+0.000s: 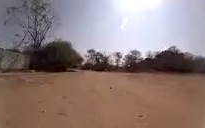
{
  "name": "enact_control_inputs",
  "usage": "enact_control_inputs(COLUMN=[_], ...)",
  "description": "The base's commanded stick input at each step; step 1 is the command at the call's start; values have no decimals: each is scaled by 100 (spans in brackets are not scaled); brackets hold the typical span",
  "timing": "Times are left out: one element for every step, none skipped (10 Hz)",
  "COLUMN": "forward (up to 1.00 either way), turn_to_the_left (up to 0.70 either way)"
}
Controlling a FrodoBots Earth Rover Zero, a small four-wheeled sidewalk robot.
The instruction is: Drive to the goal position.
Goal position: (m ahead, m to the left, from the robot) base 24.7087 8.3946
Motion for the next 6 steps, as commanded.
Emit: enact_control_inputs(forward=[100,100,100,100,100,100], turn_to_the_left=[2,2,2,2,2,2])
